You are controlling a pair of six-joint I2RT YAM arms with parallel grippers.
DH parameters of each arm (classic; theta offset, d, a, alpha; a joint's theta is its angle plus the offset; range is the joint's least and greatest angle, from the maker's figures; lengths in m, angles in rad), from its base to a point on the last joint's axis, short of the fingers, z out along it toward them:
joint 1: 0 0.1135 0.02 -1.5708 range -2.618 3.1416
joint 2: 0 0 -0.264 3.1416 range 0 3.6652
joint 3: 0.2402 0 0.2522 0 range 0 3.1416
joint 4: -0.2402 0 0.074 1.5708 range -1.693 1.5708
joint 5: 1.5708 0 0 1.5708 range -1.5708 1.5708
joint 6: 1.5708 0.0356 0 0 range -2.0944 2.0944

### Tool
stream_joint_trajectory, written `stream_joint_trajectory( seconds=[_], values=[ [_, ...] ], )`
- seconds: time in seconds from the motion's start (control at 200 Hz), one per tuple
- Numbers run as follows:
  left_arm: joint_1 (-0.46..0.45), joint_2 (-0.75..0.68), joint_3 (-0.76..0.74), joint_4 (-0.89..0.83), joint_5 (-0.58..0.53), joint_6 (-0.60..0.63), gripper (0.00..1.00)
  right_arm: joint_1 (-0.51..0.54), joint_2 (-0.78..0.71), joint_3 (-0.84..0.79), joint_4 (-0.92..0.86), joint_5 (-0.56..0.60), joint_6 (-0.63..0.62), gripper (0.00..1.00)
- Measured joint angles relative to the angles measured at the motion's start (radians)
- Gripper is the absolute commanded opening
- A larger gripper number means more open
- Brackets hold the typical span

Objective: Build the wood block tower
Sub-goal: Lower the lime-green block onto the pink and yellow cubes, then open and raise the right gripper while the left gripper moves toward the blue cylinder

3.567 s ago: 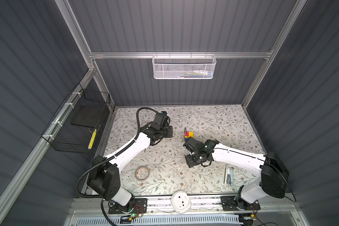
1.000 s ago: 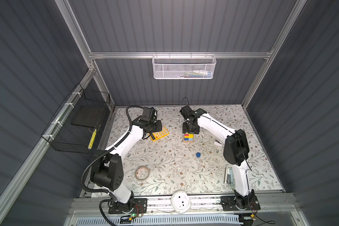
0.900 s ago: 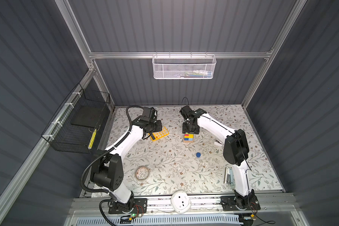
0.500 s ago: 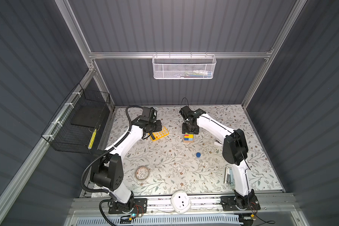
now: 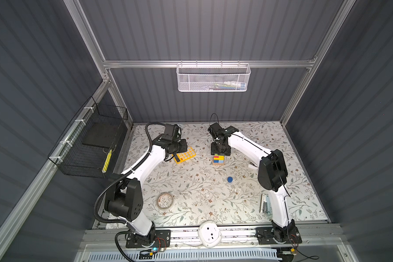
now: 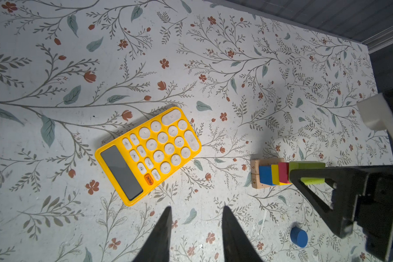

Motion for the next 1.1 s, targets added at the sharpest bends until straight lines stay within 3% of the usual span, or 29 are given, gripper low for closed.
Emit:
stream_joint_trajectory(
  seconds=[0.58,0.81,0.94,1.101],
  values=[
    [0.001,0.0,0.0,0.0,0.003,0.0,0.37,0.0,0.0,0.0,-0.007,0.001,0.001,0.75],
    [0.002,0.0,0.0,0.0,0.006,0.0,0.37,0.0,0.0,0.002,-0.008,0.003,0.003,0.86],
    [0.003,0.0,0.0,0.0,0.006,0.0,0.37,0.0,-0.001,0.004,-0.008,0.005,0.008,0.99],
    [0.005,0.0,0.0,0.0,0.012,0.0,0.37,0.0,-0.016,0.004,-0.009,0.007,0.015,0.99]
  ],
)
